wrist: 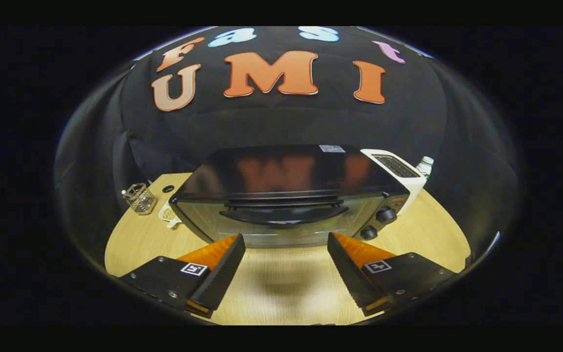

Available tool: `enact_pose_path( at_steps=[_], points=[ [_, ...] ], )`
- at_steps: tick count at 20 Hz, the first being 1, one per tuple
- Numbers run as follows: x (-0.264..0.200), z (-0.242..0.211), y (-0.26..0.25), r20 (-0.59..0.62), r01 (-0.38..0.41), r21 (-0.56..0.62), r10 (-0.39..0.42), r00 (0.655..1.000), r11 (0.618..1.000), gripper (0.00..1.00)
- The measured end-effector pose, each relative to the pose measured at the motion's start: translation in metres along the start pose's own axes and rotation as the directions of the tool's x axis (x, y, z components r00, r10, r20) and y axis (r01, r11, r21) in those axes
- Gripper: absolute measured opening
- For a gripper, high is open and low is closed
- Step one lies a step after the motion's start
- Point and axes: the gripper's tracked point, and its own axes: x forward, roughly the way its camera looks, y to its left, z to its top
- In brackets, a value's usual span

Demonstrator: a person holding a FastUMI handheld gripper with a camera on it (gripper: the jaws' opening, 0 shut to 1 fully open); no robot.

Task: Open the toaster oven, put the food inside, and close the toaster oven door.

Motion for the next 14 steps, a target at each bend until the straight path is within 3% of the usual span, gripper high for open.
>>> enact_pose_path(
  at_steps=[9, 14],
  points=[
    [-0.011, 0.027, -0.009, 0.060, 0.001, 0.000, -0.001, 0.998, 1.000, 1.00],
    [-0.046, 0.095, -0.037, 0.181, 0.033, -0.026, -0.028, 0.983, 0.999, 1.00]
  ],
)
